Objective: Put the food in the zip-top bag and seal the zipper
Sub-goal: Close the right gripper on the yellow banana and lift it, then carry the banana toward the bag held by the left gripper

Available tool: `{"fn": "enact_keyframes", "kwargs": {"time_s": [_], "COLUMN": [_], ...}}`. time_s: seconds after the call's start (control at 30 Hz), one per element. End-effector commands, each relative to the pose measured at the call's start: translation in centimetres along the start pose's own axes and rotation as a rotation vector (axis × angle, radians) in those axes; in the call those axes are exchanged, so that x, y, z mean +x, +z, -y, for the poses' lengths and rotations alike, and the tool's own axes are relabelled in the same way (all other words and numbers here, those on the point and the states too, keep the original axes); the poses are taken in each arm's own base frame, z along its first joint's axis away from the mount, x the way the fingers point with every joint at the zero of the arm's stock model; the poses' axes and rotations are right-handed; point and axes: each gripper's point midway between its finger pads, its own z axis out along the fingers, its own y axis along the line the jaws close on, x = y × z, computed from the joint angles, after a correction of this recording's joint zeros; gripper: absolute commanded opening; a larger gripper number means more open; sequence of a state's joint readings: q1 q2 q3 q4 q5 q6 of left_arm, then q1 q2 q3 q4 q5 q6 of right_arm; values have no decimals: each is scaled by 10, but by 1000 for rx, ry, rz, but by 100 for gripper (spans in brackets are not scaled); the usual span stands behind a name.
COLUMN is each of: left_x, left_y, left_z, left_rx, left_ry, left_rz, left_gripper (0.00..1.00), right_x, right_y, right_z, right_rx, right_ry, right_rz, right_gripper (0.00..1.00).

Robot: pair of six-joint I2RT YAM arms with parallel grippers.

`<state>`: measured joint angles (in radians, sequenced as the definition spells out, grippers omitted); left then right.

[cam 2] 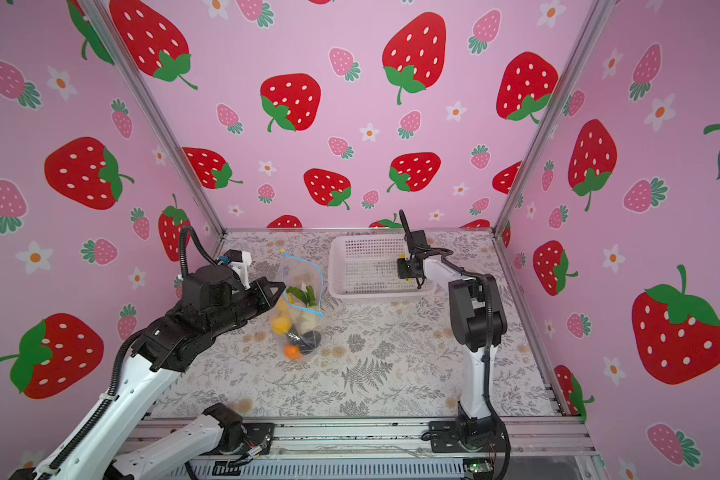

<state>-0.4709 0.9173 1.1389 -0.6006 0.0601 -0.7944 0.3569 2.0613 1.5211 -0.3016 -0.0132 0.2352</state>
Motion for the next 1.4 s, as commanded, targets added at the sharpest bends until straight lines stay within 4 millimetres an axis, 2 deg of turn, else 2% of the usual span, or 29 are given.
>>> {"fn": "enact_keyframes", "kwargs": {"time_s": [0.0, 0.2, 0.63, 0.83, 1.13, 1.37], "left_x": [-4, -4, -3, -4, -6, -7], "left_y": [-2, -3, -4, -3, -2, -2], "left_z": [-1, -1, -2, -2, 1, 1], "left_rx": [-4, -3, 0, 0, 6, 5], "left_ry": [-11, -13, -15, -13, -9, -11], "left_rz": [23, 24, 27, 32, 32, 35], "left_gripper": [0, 0, 0, 0, 0, 0], "right_x": [-24, -28, -30, -32, -38, -49], "right_y": [-33, -47, -62, -75, -116, -175], "right_z": [-5, -11, -23, -44, -73, -115], "right_rx": [-33, -63, -137, -261, -428, -556], "right_ry": [5, 11, 26, 41, 49, -7], "right_rz": [70, 93, 112, 114, 149, 209], "right_gripper": [44, 43, 42, 42, 41, 41]}}
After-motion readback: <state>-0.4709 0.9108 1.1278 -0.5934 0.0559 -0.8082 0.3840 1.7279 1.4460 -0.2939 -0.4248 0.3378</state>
